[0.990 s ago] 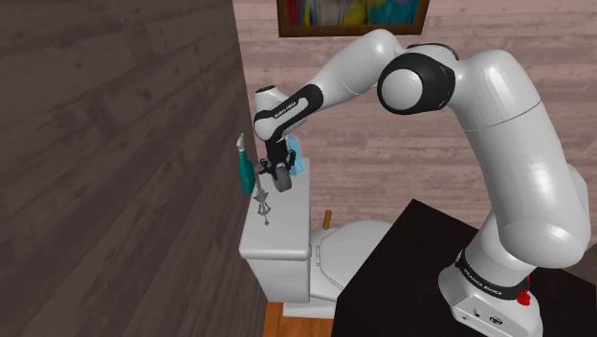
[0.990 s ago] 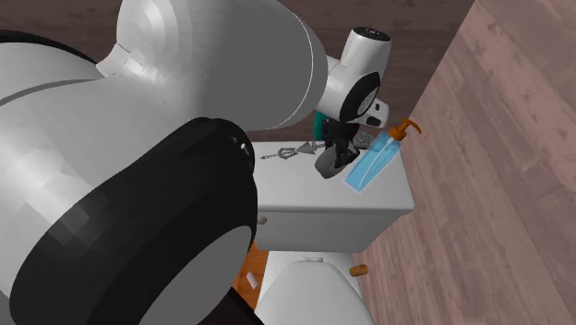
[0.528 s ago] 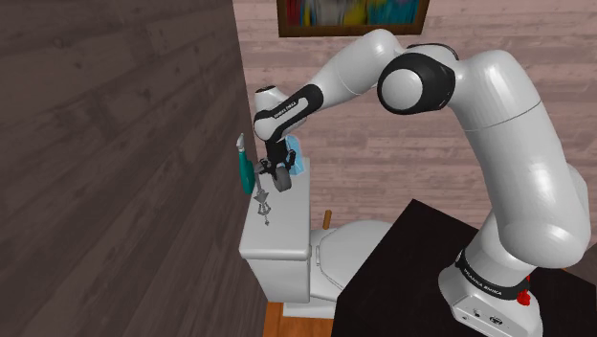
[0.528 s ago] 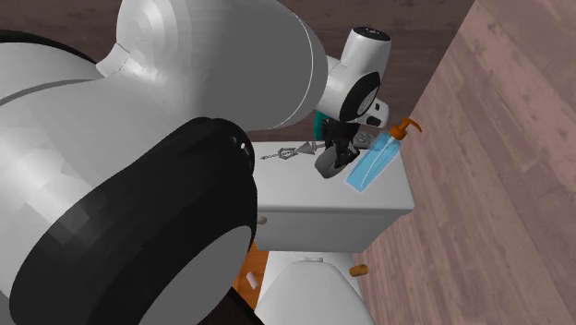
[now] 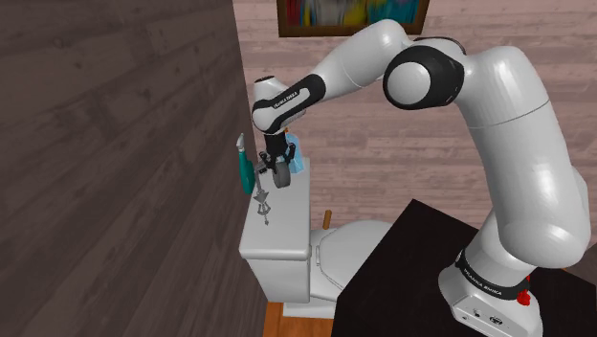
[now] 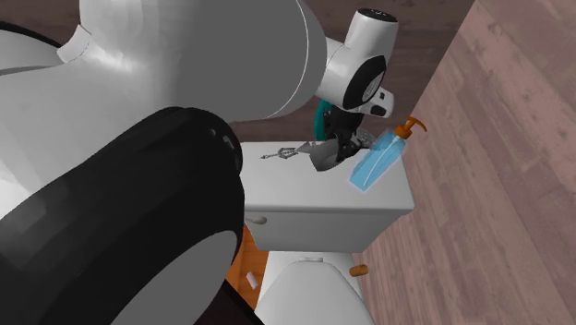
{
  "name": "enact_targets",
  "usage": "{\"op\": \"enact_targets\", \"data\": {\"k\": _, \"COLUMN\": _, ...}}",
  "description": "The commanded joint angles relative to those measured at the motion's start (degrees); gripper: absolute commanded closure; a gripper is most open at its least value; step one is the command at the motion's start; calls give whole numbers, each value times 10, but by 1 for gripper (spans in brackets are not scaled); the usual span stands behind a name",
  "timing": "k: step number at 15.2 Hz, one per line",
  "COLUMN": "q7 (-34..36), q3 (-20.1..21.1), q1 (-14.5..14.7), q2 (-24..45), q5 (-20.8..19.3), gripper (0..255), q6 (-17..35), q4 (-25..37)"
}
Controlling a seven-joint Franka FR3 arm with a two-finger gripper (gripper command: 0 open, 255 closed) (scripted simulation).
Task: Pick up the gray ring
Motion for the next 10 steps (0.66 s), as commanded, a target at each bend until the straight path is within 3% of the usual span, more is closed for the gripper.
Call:
{"op": "enact_targets", "data": {"k": 1, "q7": 0, "q3": 0, "q1": 0, "q2": -9, "q5": 0, "gripper": 255, "q6": -10, "q4": 1}}
{"op": "enact_targets", "data": {"k": 10, "q7": -1, "q3": 1, "q1": 0, "q2": -36, "q5": 2, "gripper": 255, "q6": -50, "q4": 14}}
